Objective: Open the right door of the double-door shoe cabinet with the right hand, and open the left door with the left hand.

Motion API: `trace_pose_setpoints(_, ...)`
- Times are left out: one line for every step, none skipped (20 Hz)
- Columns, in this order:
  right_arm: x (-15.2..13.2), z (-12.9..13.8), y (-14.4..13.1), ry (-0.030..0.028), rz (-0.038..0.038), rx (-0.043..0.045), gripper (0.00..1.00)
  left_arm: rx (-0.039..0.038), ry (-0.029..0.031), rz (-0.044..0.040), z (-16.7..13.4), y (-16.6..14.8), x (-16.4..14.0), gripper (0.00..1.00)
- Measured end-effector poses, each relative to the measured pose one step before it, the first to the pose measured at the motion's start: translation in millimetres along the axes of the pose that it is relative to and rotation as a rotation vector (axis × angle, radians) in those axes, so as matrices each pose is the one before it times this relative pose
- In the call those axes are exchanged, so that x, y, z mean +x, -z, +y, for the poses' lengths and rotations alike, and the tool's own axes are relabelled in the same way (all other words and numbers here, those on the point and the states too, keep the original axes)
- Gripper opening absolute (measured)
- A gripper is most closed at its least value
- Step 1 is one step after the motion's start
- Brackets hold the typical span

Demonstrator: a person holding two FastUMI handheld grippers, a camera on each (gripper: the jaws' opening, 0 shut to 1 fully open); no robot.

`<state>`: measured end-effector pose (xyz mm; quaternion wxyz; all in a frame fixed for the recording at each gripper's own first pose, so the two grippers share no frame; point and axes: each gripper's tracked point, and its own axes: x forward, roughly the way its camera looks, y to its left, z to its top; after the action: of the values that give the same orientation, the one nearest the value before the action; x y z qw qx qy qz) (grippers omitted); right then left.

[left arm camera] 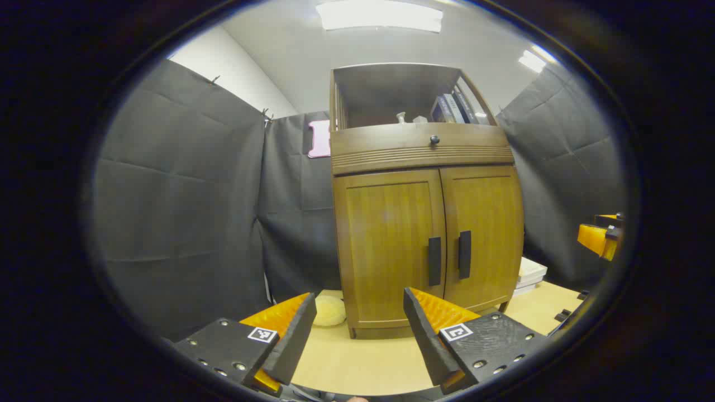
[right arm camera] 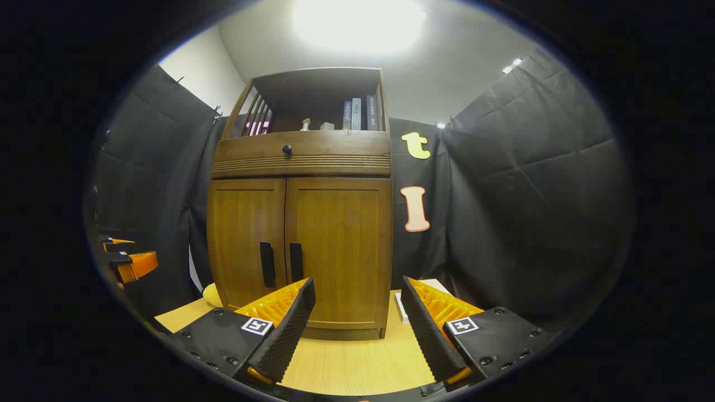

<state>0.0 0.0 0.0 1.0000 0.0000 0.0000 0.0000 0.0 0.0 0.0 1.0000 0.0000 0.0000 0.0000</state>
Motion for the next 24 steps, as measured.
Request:
trace_pose_setpoints(-0.36, -0.67, -0.24, -0.00050, 0.00053, 0.00418, 0.97, -0.00018, -0.00063, -0.00169, -0.58, -0.26, -3.94, 0.92)
trace_pose_setpoints(-0.15, -0.58, -0.34, -0.00119, 0.00198, 0.00235, 0.97, 0.00025, -0.00102, -0.00151, 0.97, -2.08, -1.56, 0.92)
trace_pose_setpoints(-0.48, -1.60, -0.18, 0.00021, 0.00011, 0.00038, 0.97, 0.00106, 0.00009, -0.00177, -1.85, 3.16, -0.95, 0.92)
trace_pose_setpoints(0.31, -0.60, -0.95, 0.00125, -0.00142, -0.00108, 0.97, 0.00086, 0.00074, -0.00385, -1.27, -3.02, -1.52, 0.92)
trace_pose_setpoints(-2.03, -0.77, 0.14, 0.00047, -0.00136, 0.00093, 0.97, -0.00057, 0.00416, -0.00423, -1.96, -1.62, -0.47, 0.92)
trace_pose_setpoints(-1.43, -0.55, -0.51, -0.00040, -0.00249, 0.00168, 1.00, -0.00229, 0.00337, -0.00713, -1.10, -3.28, -1.45, 0.92)
trace_pose_setpoints(-1.59, -2.22, 1.29, -0.00118, 0.00023, 0.00038, 0.97, -0.00090, 0.00461, -0.00654, -2.24, -0.16, -2.17, 0.92)
trace_pose_setpoints(-0.78, -1.36, 0.48, -0.00096, 0.00027, 0.00051, 0.97, 0.00207, 0.00284, -0.00339, -1.61, -1.60, -1.64, 0.92)
trace_pose_setpoints(-0.24, -0.92, -0.31, -0.00267, -0.00088, 0.00168, 0.97, 0.00337, 0.00308, -0.00305, -2.11, -1.38, -0.78, 0.92)
trace_pose_setpoints(-0.09, -1.39, -0.54, -0.00234, -0.00333, 0.00146, 0.97, 0.00366, -0.00169, -0.00508, -2.63, -1.23, -1.23, 0.92)
trace_pose_setpoints(-0.47, -1.98, 0.95, -0.00163, -0.00315, -0.00050, 0.97, 0.00146, -0.00278, -0.00540, -2.28, -1.20, -2.54, 0.92)
trace_pose_setpoints(0.25, -1.83, -0.43, -0.00300, -0.00308, -0.00036, 0.97, -0.00037, -0.00227, -0.00448, -2.77, -0.77, -1.18, 0.92)
trace_pose_setpoints(-0.85, -1.95, 0.42, -0.00241, -0.00257, 0.00080, 0.97, -0.00197, -0.00354, -0.00243, -0.49, -1.48, -0.78, 0.92)
trace_pose_setpoints(-0.01, -1.32, 0.29, -0.00564, -0.00065, 0.00277, 0.97, -0.00266, -0.00272, 0.00143, -1.45, -1.86, -1.10, 0.92)
trace_pose_setpoints(-0.04, -1.74, 0.21, -0.00649, -0.00213, 0.00442, 0.97, -0.00077, -0.00617, 0.00297, -0.51, 1.41, -1.67, 0.92)
trace_pose_setpoints(1.77, -1.50, -0.84, -0.00808, -0.00310, 0.00526, 0.97, -0.00126, -0.00761, 0.00115, -0.32, -0.86, -1.47, 0.92)
trace_pose_setpoints(2.88, -0.20, 0.53, -0.01288, -0.00151, 0.00693, 0.97, -0.00198, -0.00869, 0.00155, -1.15, 0.74, -1.42, 0.92)
trace_pose_setpoints(4.75, 3.05, -0.35, -0.01982, 0.00031, 0.00472, 0.97, -0.00183, -0.00870, 0.00079, -0.88, 0.23, -2.04, 0.92)
trace_pose_setpoints(4.81, 2.92, -0.39, -0.01512, -0.00251, -0.00022, 0.97, -0.00330, -0.01031, 0.00029, -2.00, 4.84, -3.11, 0.92)
trace_pose_setpoints(6.44, 0.34, -1.30, -0.00688, 0.00057, -0.00356, 0.97, -0.00723, -0.00687, 0.00939, -1.08, 3.33, -2.14, 0.92)
trace_pose_setpoints(4.34, 0.34, -1.11, -0.00344, 0.00002, -0.00222, 0.94, -0.01052, -0.00143, 0.01263, 1.69, 2.50, -2.24, 0.92)
trace_pose_setpoints(6.30, 1.58, -2.94, -0.00377, -0.00393, 0.00157, 0.97, -0.00786, -0.00048, 0.00725, 1.92, 0.88, -0.59, 0.92)
trace_pose_setpoints(6.71, 3.53, -3.15, -0.00713, -0.00549, 0.00461, 0.97, -0.00068, -0.00776, 0.00067, -0.10, 2.29, 1.50, 0.92)
trace_pose_setpoints(7.78, 4.52, -2.56, -0.00812, -0.00383, 0.00204, 0.97, 0.00481, -0.00916, -0.00317, 1.88, 0.20, 0.74, 0.92)
